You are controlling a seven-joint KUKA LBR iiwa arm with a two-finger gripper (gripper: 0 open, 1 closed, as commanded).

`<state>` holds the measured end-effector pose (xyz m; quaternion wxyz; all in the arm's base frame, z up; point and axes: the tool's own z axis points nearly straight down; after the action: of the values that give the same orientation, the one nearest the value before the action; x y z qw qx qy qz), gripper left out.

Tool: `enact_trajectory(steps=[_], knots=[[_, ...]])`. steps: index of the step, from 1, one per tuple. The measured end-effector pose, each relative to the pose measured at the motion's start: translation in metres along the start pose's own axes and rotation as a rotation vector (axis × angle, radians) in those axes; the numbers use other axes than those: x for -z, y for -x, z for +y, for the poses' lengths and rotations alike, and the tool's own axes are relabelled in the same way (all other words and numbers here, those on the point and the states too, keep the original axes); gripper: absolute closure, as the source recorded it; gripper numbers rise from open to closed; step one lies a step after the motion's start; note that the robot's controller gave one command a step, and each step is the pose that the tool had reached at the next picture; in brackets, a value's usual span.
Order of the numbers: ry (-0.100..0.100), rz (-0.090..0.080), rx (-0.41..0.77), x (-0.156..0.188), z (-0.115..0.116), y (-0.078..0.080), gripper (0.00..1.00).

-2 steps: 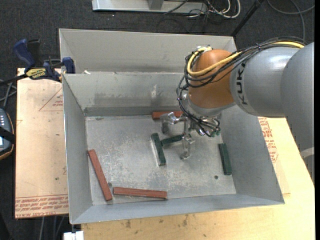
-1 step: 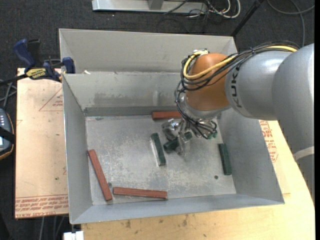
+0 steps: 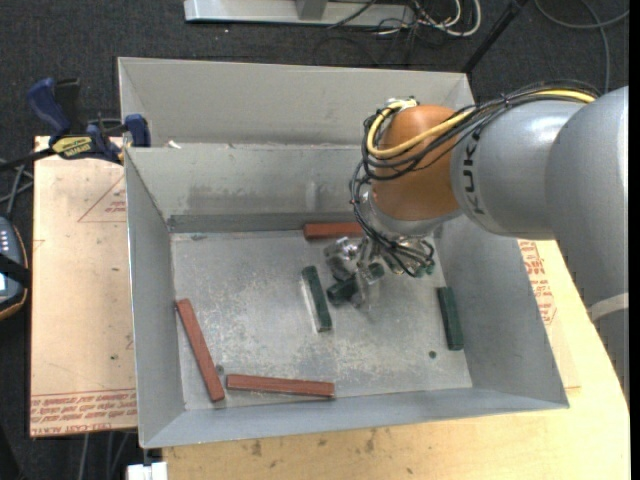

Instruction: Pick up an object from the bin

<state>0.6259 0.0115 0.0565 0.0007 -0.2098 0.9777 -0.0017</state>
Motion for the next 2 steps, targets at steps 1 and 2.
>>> enact_trajectory(steps=[1, 2], knots=[[0.001, 0.002, 0.0, 0.006, 0.0, -0.001, 1.0], [0.002, -0.004, -0.001, 0.024, 0.001, -0.001, 1.0]])
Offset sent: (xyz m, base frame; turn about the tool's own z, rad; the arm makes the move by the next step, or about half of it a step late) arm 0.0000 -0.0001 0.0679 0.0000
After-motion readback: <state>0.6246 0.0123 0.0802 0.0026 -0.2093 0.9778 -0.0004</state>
